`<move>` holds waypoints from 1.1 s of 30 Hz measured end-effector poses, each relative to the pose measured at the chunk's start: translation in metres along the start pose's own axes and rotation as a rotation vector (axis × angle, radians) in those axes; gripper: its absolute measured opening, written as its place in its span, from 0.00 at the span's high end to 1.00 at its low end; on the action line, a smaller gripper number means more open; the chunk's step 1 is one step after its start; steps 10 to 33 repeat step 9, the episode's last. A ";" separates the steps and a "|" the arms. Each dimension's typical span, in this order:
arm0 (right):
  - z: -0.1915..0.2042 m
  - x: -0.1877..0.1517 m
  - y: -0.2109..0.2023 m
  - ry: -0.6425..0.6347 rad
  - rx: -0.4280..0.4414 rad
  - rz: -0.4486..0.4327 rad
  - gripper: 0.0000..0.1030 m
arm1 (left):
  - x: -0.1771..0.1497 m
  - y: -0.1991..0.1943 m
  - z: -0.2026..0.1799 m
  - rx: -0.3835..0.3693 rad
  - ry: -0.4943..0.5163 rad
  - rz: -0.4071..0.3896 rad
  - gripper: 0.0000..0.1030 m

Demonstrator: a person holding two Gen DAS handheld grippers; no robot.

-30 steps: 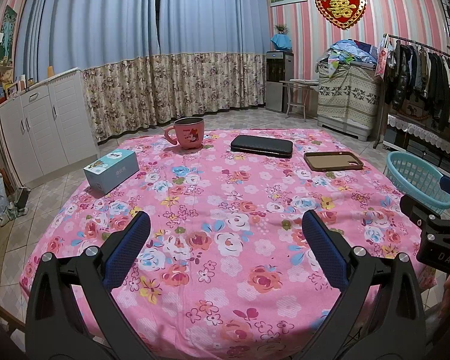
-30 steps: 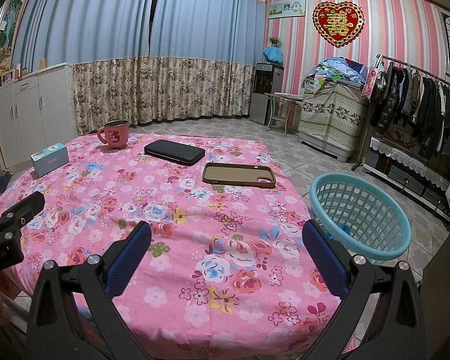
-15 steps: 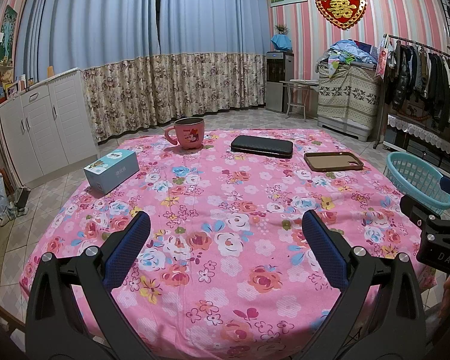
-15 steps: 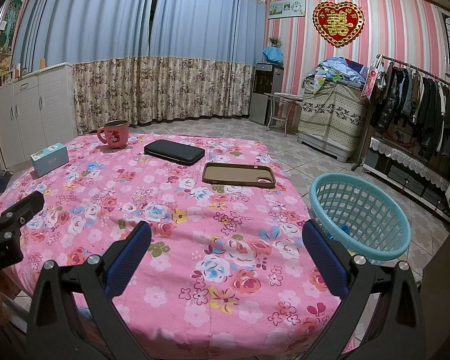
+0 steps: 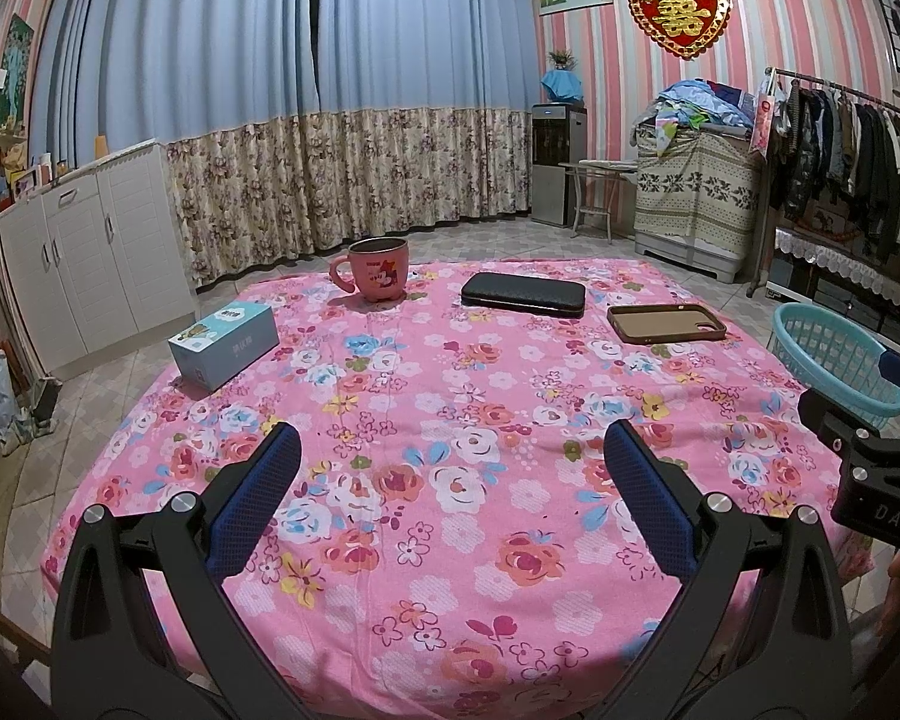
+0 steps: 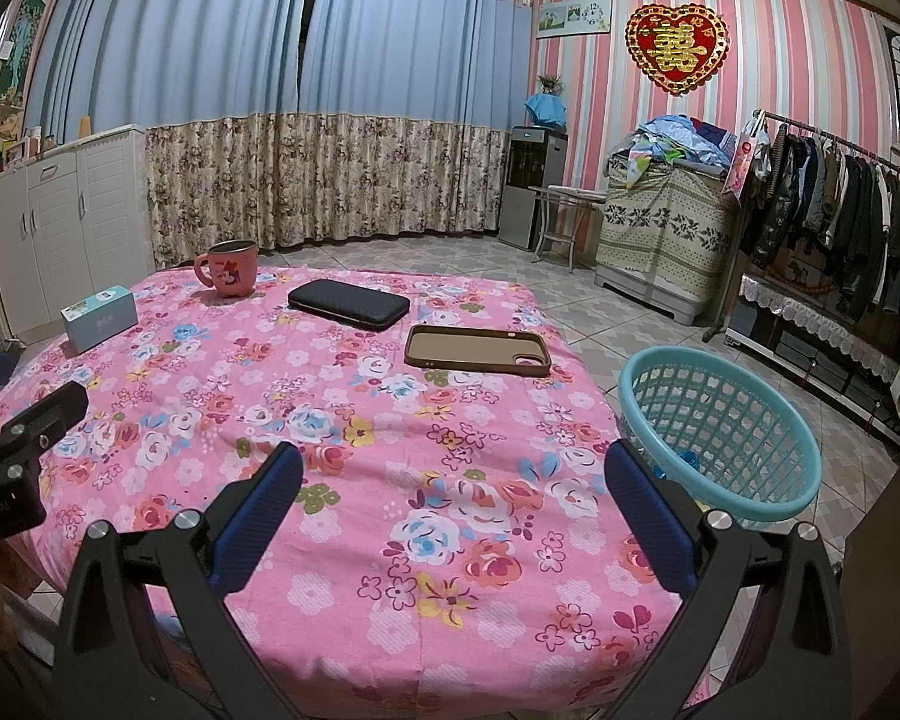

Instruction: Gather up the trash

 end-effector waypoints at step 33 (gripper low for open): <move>0.001 -0.001 0.000 0.000 0.001 0.002 0.04 | 0.004 0.000 0.002 0.003 -0.011 0.004 0.05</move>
Point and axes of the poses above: each gripper's, at about its wrist camera, not at the fingertips, and y roughly the way its jaws point, z to its left, x to its top, the point moved 3 cm from there along y, roughly the way its jaws point, and after that the axes turned 7 degrees about -z, right-handed, at the moved point
